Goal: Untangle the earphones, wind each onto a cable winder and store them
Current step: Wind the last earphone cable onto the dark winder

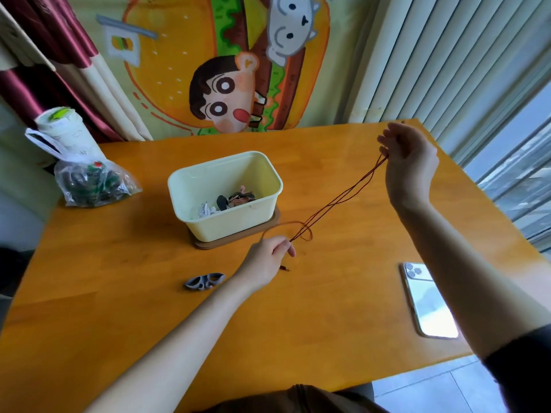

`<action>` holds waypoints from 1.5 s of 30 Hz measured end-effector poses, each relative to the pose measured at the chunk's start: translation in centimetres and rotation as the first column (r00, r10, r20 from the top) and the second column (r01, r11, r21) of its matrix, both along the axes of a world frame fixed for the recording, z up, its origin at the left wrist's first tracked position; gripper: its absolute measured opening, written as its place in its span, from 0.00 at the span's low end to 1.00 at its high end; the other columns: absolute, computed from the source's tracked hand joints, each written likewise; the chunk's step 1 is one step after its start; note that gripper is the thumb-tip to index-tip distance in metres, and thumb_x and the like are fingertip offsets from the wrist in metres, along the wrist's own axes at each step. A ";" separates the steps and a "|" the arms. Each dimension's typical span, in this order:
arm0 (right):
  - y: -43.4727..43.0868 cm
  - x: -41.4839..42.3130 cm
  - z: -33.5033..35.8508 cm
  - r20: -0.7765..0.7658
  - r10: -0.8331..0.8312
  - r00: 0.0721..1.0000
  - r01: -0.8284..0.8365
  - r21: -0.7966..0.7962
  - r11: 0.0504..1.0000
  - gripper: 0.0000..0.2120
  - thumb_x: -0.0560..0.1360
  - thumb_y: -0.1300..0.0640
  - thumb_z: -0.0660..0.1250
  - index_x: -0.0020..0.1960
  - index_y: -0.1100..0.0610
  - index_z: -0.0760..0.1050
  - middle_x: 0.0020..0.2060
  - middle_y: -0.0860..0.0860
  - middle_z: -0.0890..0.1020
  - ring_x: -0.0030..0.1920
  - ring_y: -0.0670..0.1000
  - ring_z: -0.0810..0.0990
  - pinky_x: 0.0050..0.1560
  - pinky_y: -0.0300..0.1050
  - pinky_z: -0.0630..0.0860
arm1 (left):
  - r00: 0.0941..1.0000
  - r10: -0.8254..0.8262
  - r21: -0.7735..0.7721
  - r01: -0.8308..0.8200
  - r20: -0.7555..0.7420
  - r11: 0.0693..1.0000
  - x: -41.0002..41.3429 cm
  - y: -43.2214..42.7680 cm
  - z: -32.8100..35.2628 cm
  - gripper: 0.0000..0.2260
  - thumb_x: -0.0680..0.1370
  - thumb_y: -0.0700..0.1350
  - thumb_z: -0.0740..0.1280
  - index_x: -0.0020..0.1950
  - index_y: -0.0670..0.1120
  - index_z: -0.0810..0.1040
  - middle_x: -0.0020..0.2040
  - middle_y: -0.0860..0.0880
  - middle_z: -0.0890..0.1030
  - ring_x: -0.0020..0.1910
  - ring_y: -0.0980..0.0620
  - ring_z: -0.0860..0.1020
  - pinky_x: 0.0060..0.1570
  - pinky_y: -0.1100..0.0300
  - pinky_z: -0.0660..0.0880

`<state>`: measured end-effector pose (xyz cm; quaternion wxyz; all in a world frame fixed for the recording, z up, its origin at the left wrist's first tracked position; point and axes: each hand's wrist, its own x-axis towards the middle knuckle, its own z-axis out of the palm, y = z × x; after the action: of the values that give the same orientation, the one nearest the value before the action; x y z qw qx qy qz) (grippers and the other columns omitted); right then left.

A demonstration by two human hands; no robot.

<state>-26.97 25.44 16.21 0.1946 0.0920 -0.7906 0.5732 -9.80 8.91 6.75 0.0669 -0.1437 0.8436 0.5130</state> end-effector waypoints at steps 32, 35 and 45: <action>-7.2 11.3 -13.4 0.837 0.248 0.488 -0.873 0.474 0.118 0.15 0.77 0.63 0.64 0.63 0.65 0.72 0.55 0.58 0.80 0.54 0.56 0.80 0.54 0.50 0.78 | 0.935 0.169 -0.564 0.039 0.313 0.825 7.3 -9.7 -11.9 0.20 0.76 0.35 0.66 0.66 0.51 0.69 0.62 0.49 0.70 0.62 0.47 0.67 0.59 0.54 0.66; -7.6 10.8 -13.0 0.828 0.264 0.495 -0.866 0.445 0.227 0.11 0.79 0.63 0.60 0.59 0.64 0.74 0.52 0.57 0.82 0.51 0.54 0.80 0.51 0.47 0.79 | 0.929 0.237 -0.506 -0.065 0.283 0.860 7.2 -9.6 -12.4 0.15 0.78 0.39 0.66 0.63 0.46 0.72 0.59 0.46 0.72 0.60 0.46 0.70 0.58 0.54 0.69; -10.6 11.6 -8.7 0.622 0.504 0.600 -0.719 0.142 0.681 0.08 0.80 0.61 0.57 0.53 0.59 0.74 0.37 0.48 0.82 0.34 0.41 0.77 0.36 0.31 0.72 | 0.894 0.337 0.673 -0.445 0.295 0.591 2.8 -1.6 -5.9 0.13 0.80 0.43 0.65 0.60 0.36 0.74 0.46 0.42 0.75 0.39 0.51 0.79 0.38 0.61 0.78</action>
<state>-15.39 14.83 7.55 -0.2688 0.2347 -0.8231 0.4418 -7.02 7.32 0.83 0.0610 -0.3219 0.5112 0.7946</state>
